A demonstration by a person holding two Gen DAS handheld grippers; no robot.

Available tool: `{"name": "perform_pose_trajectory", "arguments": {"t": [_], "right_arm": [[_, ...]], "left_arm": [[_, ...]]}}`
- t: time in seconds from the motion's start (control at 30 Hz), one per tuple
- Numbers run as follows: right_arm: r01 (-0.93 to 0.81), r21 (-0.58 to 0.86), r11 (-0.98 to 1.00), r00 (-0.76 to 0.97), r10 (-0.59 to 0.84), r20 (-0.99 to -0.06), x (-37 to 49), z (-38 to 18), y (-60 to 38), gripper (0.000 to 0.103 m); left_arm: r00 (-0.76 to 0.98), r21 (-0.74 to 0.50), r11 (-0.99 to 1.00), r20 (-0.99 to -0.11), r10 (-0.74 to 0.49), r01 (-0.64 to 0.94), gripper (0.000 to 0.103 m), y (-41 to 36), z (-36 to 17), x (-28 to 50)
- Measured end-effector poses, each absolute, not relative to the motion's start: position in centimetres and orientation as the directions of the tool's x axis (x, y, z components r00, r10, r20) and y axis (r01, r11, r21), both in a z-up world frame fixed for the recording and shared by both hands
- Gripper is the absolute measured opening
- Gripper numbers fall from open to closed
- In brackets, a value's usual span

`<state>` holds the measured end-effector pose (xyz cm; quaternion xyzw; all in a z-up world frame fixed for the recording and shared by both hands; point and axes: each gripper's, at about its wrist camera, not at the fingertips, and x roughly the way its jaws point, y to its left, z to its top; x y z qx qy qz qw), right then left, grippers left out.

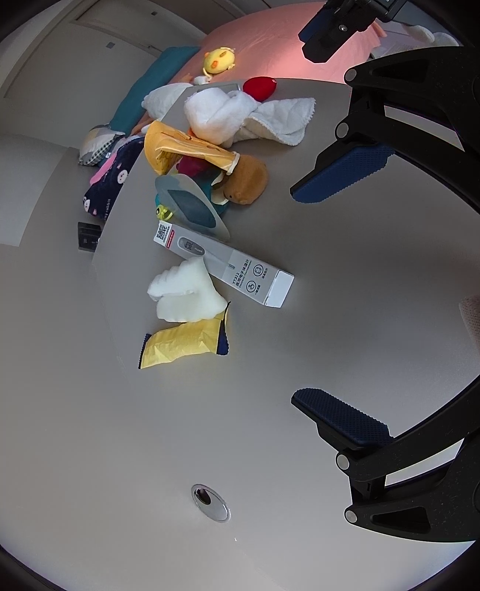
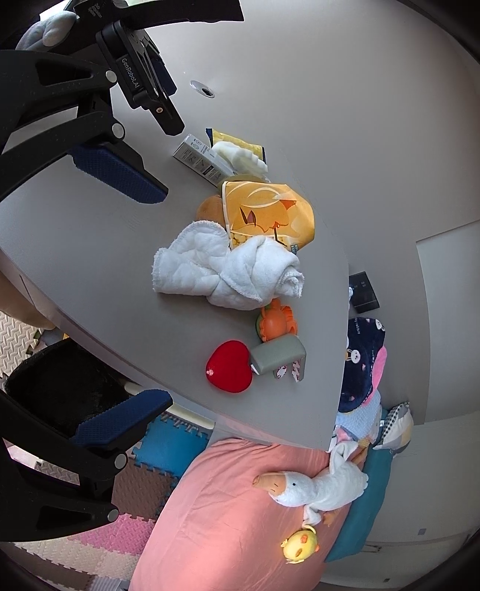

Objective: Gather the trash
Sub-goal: 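Grasp the white thermometer box with the left tool while the right tool grasps the rolled white towel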

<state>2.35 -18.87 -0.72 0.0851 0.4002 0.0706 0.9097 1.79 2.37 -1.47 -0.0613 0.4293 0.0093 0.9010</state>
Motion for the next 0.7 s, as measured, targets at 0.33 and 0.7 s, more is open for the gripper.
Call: {"name": "perform_pose_trajectory", "arguments": {"t": [0.33, 0.7], "right_arm": [[-0.061, 0.27, 0.961, 0.651, 0.244, -0.719, 5.6, -1.1, -19.0, 0.1], [-0.065, 0.251, 0.966, 0.632, 0.234, -0.739, 9.7, -2.2, -18.3, 0.087]], "left_arm": [[0.645, -0.124, 0.992, -0.759, -0.087, -0.012, 0.097, 2.2, -2.0, 4.2], [0.59, -0.096, 0.995, -0.802, -0.088, 0.017, 0.07, 1.9, -4.1, 7.4]]}}
